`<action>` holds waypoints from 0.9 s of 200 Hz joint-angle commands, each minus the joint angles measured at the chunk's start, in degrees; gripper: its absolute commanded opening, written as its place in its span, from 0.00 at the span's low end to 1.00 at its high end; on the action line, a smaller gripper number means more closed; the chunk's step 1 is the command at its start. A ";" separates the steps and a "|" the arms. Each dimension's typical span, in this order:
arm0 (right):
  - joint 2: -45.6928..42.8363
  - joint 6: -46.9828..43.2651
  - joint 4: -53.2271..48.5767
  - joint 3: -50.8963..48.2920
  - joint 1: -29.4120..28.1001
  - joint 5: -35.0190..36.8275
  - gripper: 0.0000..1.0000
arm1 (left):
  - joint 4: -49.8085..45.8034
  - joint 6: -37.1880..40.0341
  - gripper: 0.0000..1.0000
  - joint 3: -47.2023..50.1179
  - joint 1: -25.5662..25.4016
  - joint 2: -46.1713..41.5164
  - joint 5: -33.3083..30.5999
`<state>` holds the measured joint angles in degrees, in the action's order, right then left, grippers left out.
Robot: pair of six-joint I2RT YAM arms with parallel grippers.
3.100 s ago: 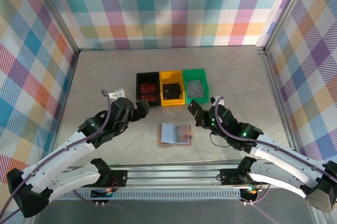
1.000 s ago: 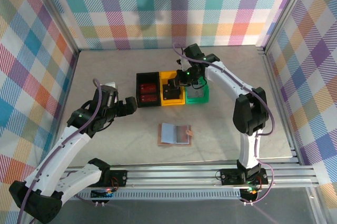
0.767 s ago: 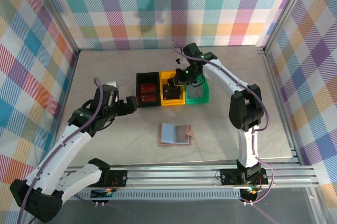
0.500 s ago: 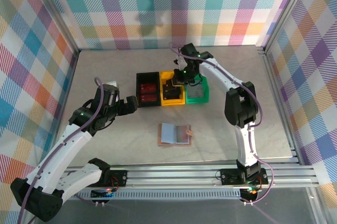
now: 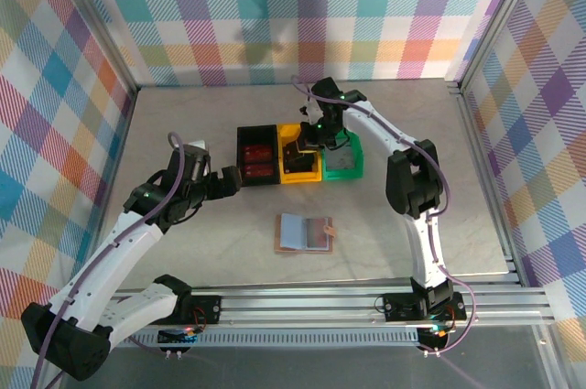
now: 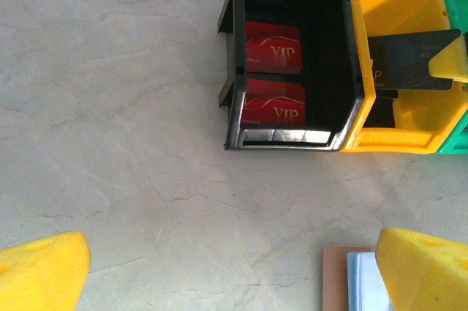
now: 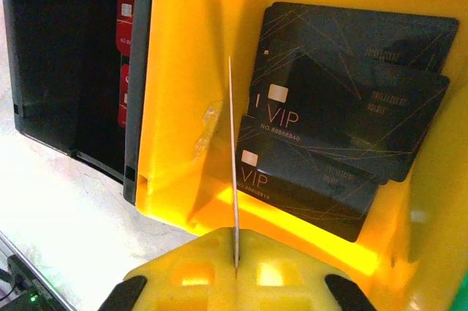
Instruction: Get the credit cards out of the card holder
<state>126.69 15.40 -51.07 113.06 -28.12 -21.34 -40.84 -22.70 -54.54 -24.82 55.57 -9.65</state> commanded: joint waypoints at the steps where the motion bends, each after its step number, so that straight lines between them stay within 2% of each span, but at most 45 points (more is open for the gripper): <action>1: 2.12 -0.04 -0.26 0.32 0.25 -2.78 0.00 | 0.83 1.10 1.00 0.29 1.33 0.46 0.99; 180: 4.89 2.44 -0.35 1.58 -1.36 -1.07 0.00 | 0.94 1.18 1.00 0.39 1.53 0.15 2.06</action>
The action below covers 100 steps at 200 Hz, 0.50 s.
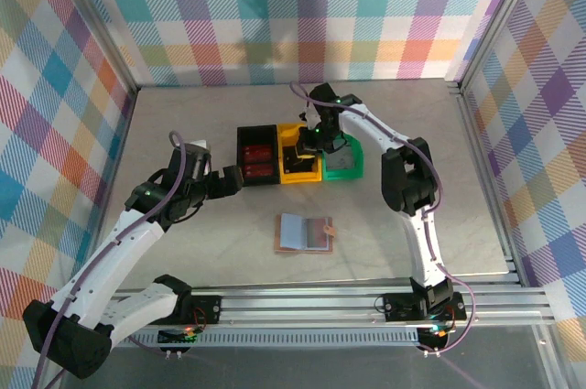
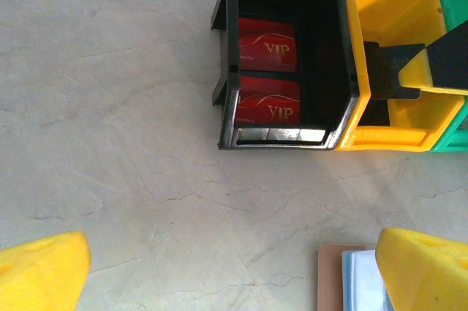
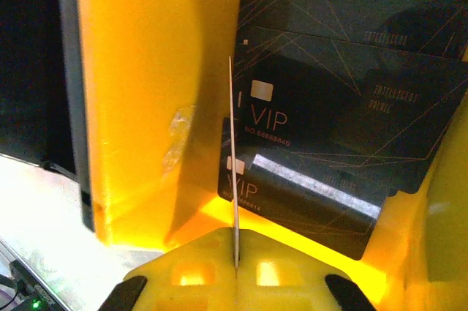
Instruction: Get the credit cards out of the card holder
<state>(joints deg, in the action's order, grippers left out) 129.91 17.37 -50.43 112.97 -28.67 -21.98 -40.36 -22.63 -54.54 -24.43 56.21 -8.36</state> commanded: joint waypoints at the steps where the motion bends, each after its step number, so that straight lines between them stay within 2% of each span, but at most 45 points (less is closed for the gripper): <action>1: 1.67 0.52 -0.98 1.65 -0.84 -0.44 0.00 | 0.46 1.11 1.00 0.40 1.13 -0.53 0.74; 48: 2.35 0.81 -1.55 2.52 -1.04 0.00 0.00 | 0.46 1.19 1.00 0.39 1.13 -0.53 0.82; 100: 2.72 0.37 -2.80 3.68 -1.09 0.62 0.11 | 0.46 1.23 1.00 0.27 1.13 -0.57 1.04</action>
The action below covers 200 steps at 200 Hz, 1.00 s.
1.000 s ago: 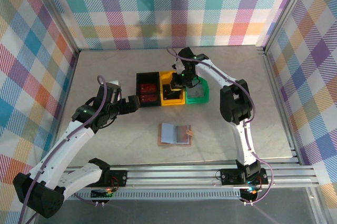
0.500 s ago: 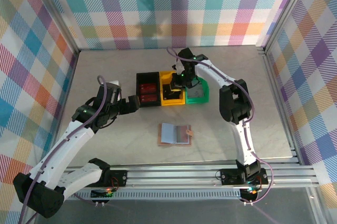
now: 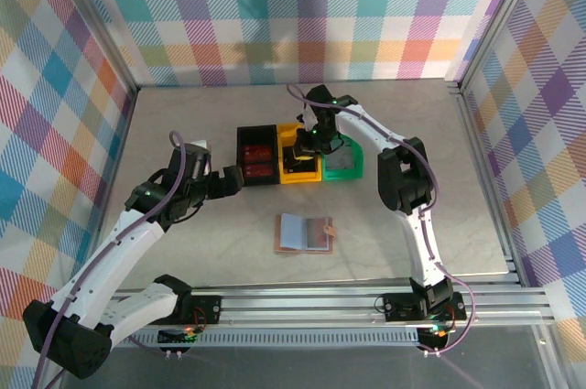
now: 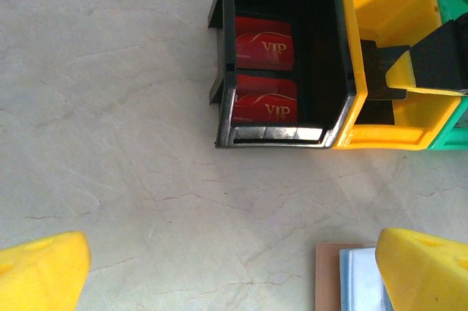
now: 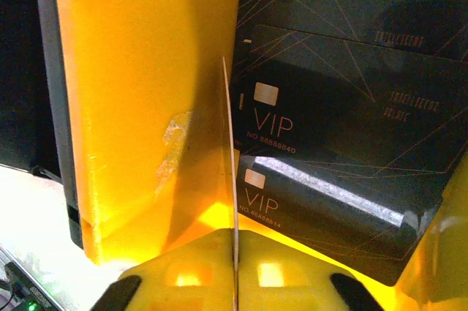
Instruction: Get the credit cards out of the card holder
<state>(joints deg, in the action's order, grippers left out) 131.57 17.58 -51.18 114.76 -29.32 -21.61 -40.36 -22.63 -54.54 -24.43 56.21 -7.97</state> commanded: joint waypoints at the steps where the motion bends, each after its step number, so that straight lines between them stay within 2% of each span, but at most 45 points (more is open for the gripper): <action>1: 1.06 0.16 -2.12 1.92 -0.41 0.25 0.11 | 0.46 1.21 1.00 0.29 1.13 -0.57 0.66; 112: -0.78 -0.93 -4.64 4.04 -0.56 2.87 0.26 | 0.47 1.28 1.00 0.29 1.13 -0.97 0.82; 200: -2.88 -2.05 -7.65 6.29 -0.56 5.52 0.28 | 0.46 1.33 1.00 0.40 1.13 -1.71 1.09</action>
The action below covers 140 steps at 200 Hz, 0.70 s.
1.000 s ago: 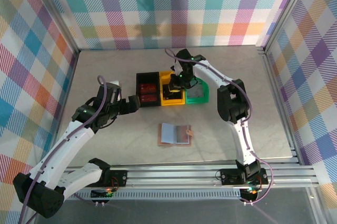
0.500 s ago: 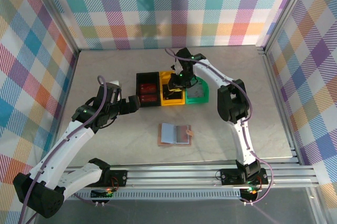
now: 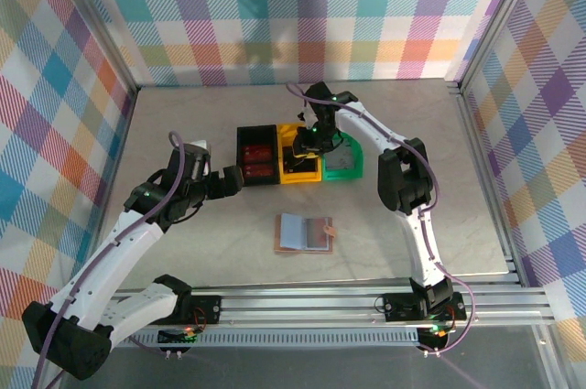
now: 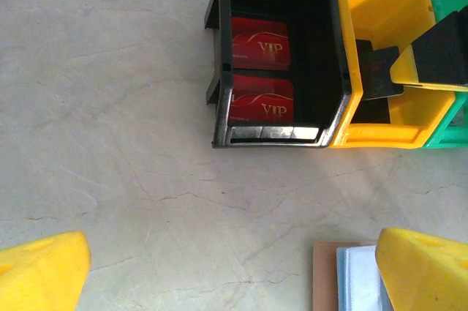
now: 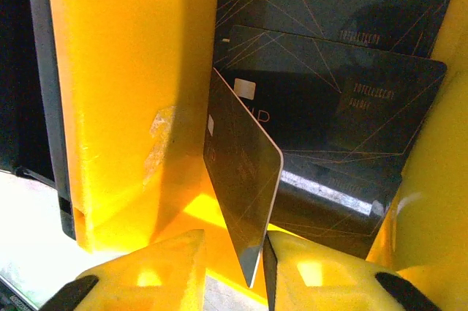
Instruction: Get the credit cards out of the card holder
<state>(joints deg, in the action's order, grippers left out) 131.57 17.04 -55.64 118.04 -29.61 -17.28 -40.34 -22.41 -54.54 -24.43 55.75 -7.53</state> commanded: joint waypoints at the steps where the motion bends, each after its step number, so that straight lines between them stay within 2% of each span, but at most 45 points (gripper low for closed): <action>1: -2.89 -1.54 -3.27 3.04 -0.28 1.19 0.28 | 0.44 1.08 1.00 0.40 1.13 -1.25 0.66; 59: -5.86 -1.75 -5.23 3.89 -0.28 2.25 0.32 | 0.35 1.08 1.00 0.58 1.13 -2.33 0.63; 83: -9.72 -1.42 -5.09 1.76 -0.36 2.35 0.32 | 0.26 1.09 1.00 0.49 1.13 -2.48 0.84; 116: -18.90 -0.27 -1.13 -9.01 -1.10 1.33 0.33 | 0.17 1.09 1.00 0.67 1.13 -3.03 1.71; 140: -26.81 1.14 3.71 -21.75 -2.65 0.67 0.34 | -0.01 0.66 1.00 0.41 1.05 -3.17 4.62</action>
<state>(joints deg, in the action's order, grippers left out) 111.20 16.47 -55.55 105.41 -30.28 -15.29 -40.38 -22.41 -54.54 -24.23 53.65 -6.11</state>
